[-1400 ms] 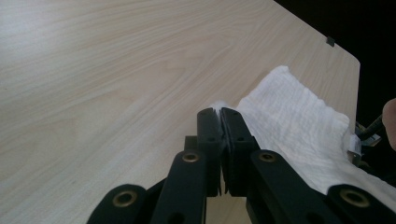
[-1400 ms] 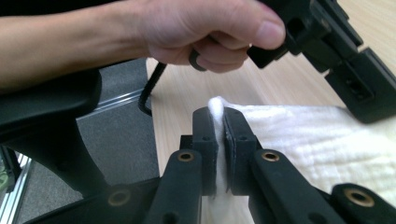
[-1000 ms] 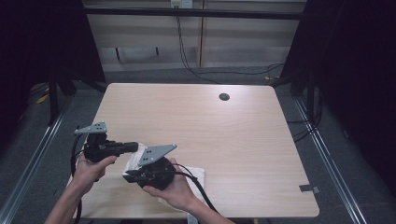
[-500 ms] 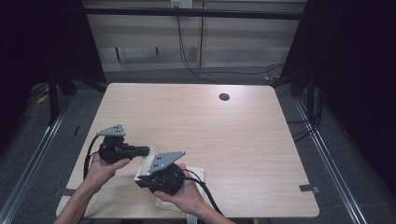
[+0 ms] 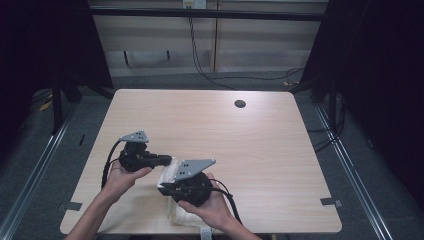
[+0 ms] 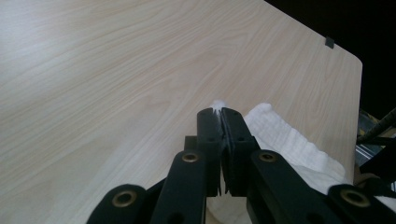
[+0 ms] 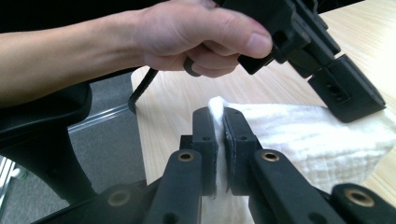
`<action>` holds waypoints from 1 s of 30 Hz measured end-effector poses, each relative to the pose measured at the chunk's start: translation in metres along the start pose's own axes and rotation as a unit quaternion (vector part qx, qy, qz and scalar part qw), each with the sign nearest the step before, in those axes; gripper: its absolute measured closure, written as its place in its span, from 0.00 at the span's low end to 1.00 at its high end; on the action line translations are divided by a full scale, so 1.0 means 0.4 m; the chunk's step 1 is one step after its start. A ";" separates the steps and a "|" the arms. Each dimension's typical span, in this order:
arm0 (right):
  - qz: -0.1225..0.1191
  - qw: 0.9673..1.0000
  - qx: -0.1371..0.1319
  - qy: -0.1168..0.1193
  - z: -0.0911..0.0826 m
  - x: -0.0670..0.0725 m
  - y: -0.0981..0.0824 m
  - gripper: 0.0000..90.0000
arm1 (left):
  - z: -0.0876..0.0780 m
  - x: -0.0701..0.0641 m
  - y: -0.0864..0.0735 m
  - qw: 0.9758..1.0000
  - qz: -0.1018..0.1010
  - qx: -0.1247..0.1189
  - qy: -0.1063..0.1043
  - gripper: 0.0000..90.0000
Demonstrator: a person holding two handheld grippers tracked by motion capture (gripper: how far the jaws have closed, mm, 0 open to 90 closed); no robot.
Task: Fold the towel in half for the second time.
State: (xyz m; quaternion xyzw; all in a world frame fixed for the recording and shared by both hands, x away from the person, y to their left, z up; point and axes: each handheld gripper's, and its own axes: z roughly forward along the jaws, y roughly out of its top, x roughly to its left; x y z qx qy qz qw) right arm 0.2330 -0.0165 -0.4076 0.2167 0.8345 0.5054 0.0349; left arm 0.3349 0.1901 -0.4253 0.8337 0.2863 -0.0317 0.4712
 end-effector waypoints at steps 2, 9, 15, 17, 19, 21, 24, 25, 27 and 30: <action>0.004 1.000 0.002 0.003 -0.008 0.001 -0.016 0.94 | 0.016 -0.006 0.000 1.000 -0.001 0.003 -0.007 0.97; 0.014 1.000 0.011 0.003 -0.027 -0.009 -0.053 0.94 | 0.048 -0.021 0.010 1.000 0.003 0.009 -0.010 0.97; 0.022 1.000 0.009 0.004 -0.038 -0.005 -0.073 0.94 | 0.072 -0.033 0.003 1.000 0.007 0.020 -0.021 0.97; 0.017 1.000 0.011 0.002 -0.041 -0.001 -0.081 0.94 | 0.080 -0.038 0.002 0.999 0.010 0.022 -0.022 0.97; 0.022 1.000 0.011 0.001 -0.047 -0.001 -0.091 0.94 | 0.088 -0.039 0.006 0.999 0.013 0.024 -0.026 0.97; 0.029 1.000 0.012 -0.003 -0.053 -0.004 -0.101 0.94 | 0.098 -0.041 0.009 0.999 0.010 0.025 -0.028 0.97; 0.039 0.999 0.012 -0.007 -0.060 -0.008 -0.119 0.94 | 0.119 -0.048 0.007 0.999 0.017 0.035 -0.028 0.97; 0.043 0.999 0.013 -0.008 -0.061 -0.007 -0.127 0.94 | 0.122 -0.049 0.006 0.999 0.019 0.039 -0.029 0.97; 0.045 0.999 0.018 -0.006 -0.058 -0.007 -0.139 0.94 | 0.133 -0.052 0.002 0.998 0.018 0.043 -0.032 0.97; 0.050 0.998 0.025 -0.005 -0.054 -0.010 -0.153 0.93 | 0.149 -0.053 0.001 0.998 0.018 0.048 -0.032 0.97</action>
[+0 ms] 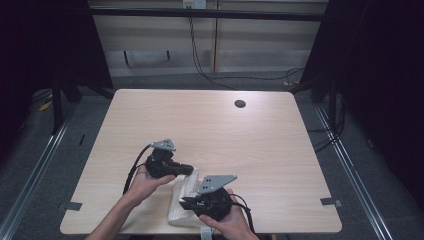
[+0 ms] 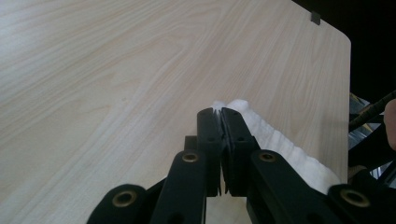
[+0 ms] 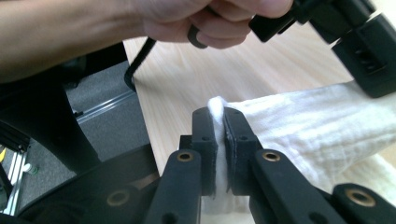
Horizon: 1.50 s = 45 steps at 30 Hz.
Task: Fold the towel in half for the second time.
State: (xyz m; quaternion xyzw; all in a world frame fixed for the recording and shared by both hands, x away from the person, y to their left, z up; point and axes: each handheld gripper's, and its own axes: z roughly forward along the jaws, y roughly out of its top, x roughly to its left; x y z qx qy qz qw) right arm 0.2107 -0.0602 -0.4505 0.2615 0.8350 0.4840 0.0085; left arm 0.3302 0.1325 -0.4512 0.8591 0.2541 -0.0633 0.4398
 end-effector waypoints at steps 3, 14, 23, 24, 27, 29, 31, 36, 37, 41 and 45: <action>0.003 1.000 0.006 -0.005 -0.004 -0.007 -0.014 0.93 | 0.015 0.003 0.001 1.000 -0.005 0.004 -0.005 0.97; 0.023 0.999 0.023 -0.007 -0.006 -0.028 -0.063 0.91 | 0.041 0.007 -0.016 1.000 -0.019 0.010 -0.011 0.97; 0.013 0.999 0.048 -0.021 -0.007 -0.023 -0.093 0.90 | 0.053 0.005 -0.035 0.999 -0.026 0.013 -0.019 0.95; 0.014 0.998 0.049 -0.022 -0.008 -0.023 -0.092 0.90 | 0.055 0.002 -0.038 1.000 -0.023 0.016 -0.013 0.95; 0.017 0.998 0.049 -0.020 -0.008 -0.022 -0.096 0.90 | 0.067 0.001 -0.041 0.999 -0.025 0.021 -0.019 0.95; 0.021 0.998 0.052 -0.026 -0.007 -0.020 -0.104 0.87 | 0.074 -0.002 -0.038 0.999 -0.023 0.022 -0.022 0.95; 0.027 0.997 0.057 -0.034 -0.007 -0.019 -0.110 0.82 | 0.077 -0.010 -0.036 0.999 -0.019 0.022 -0.021 0.93; 0.030 0.997 0.054 -0.043 -0.015 -0.014 -0.113 0.77 | 0.083 -0.024 -0.026 0.999 -0.012 0.020 -0.031 0.90; 0.029 0.997 0.057 -0.047 -0.017 -0.013 -0.114 0.73 | 0.085 -0.026 -0.023 0.999 -0.010 0.021 -0.029 0.90; 0.033 0.996 0.057 -0.057 -0.038 -0.018 -0.118 0.65 | 0.097 -0.026 -0.014 0.999 -0.015 0.016 -0.025 0.88; 0.041 0.996 0.053 -0.062 -0.062 -0.024 -0.124 0.63 | 0.113 -0.033 -0.009 1.000 -0.011 0.016 -0.023 0.86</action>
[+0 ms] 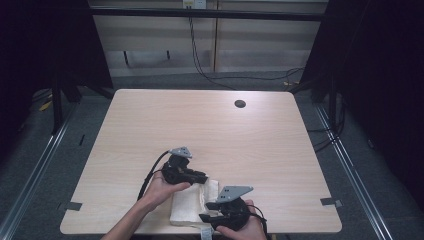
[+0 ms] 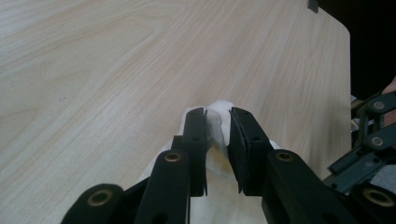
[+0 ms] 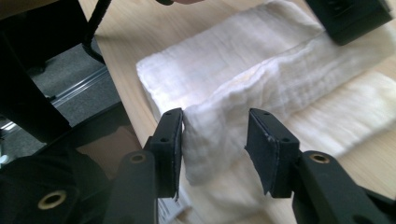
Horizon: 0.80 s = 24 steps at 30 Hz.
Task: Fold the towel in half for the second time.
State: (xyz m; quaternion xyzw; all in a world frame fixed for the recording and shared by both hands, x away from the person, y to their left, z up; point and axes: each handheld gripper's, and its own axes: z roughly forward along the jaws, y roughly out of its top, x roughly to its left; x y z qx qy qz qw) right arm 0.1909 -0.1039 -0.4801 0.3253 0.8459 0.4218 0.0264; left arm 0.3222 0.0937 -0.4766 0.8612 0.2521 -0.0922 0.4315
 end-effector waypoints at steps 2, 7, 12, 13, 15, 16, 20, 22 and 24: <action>-0.001 1.000 0.000 -0.003 -0.008 -0.004 -0.010 0.65 | 0.005 -0.004 0.004 1.000 0.004 -0.005 -0.006 0.88; 0.004 1.000 0.004 -0.011 -0.026 -0.021 -0.040 0.66 | 0.022 -0.013 0.012 1.000 0.008 -0.005 -0.013 0.88; 0.012 1.000 0.002 -0.021 -0.035 -0.023 -0.038 0.60 | 0.026 -0.026 0.016 1.000 0.027 -0.012 -0.008 0.75; 0.011 1.000 0.006 -0.023 -0.034 -0.025 -0.039 0.58 | 0.024 -0.030 0.016 0.999 0.031 -0.015 0.001 0.71; 0.014 0.999 0.018 -0.027 -0.037 -0.028 -0.043 0.56 | 0.020 -0.036 0.016 0.999 0.037 -0.020 0.009 0.68; 0.015 0.999 0.021 -0.030 -0.040 -0.031 -0.046 0.55 | 0.017 -0.038 0.017 0.999 0.036 -0.022 0.011 0.64; 0.028 0.999 -0.001 -0.035 -0.066 -0.051 -0.052 0.54 | -0.002 -0.035 0.022 0.999 0.028 -0.030 0.016 0.52; 0.032 0.999 -0.010 -0.040 -0.077 -0.059 -0.049 0.55 | -0.016 -0.032 0.021 0.999 0.023 -0.032 0.023 0.47; 0.031 0.998 -0.016 -0.042 -0.087 -0.069 -0.045 0.57 | -0.032 -0.029 0.019 0.999 0.022 -0.026 0.030 0.45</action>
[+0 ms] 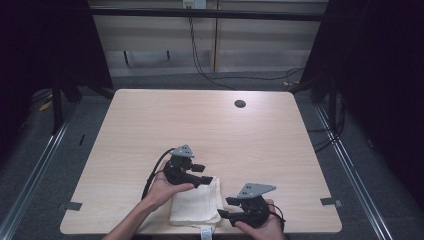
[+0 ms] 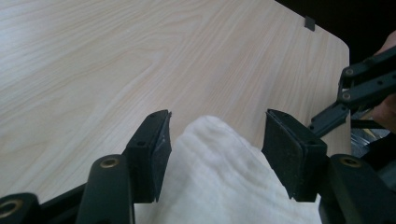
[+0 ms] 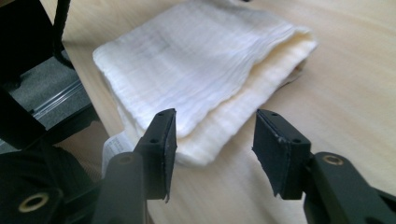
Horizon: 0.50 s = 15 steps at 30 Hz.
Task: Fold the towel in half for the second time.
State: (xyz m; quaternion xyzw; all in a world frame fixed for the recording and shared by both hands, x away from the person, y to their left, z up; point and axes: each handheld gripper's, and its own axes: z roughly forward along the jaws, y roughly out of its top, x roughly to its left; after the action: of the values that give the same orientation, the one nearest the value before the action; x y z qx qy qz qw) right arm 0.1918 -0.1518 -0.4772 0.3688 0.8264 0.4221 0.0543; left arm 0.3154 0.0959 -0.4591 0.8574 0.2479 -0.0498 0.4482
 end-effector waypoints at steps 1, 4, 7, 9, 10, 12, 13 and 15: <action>-0.001 1.000 -0.002 -0.001 -0.003 -0.004 0.002 0.58 | -0.008 0.001 -0.002 1.000 -0.001 -0.002 0.002 0.44; -0.003 1.000 -0.018 0.004 -0.016 -0.020 0.012 0.58 | -0.041 0.005 -0.009 1.000 -0.001 -0.006 0.011 0.42; -0.004 1.000 -0.026 -0.001 -0.030 -0.035 0.026 0.59 | -0.071 0.004 -0.022 0.999 0.004 -0.017 0.030 0.42; -0.001 0.999 -0.032 -0.005 -0.039 -0.046 0.034 0.59 | -0.090 0.003 -0.031 0.999 0.002 -0.020 0.036 0.42; -0.001 0.999 -0.036 -0.008 -0.043 -0.053 0.037 0.58 | -0.101 0.002 -0.035 0.999 0.004 -0.020 0.037 0.42; 0.006 0.999 -0.043 -0.016 -0.053 -0.065 0.040 0.57 | -0.119 0.001 -0.045 0.999 0.002 -0.024 0.042 0.42; 0.008 0.999 -0.046 -0.019 -0.058 -0.072 0.040 0.56 | -0.128 0.001 -0.049 0.999 -0.002 -0.025 0.048 0.42; 0.013 0.998 -0.053 -0.025 -0.066 -0.084 0.039 0.54 | -0.145 0.002 -0.060 0.998 -0.013 -0.026 0.052 0.43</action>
State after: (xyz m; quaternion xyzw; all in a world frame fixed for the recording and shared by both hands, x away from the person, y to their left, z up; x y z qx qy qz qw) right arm 0.2142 -0.1856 -0.4563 0.3867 0.7962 0.4568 0.0886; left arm 0.2968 0.1536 -0.4429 0.8435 0.2832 -0.0043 0.4565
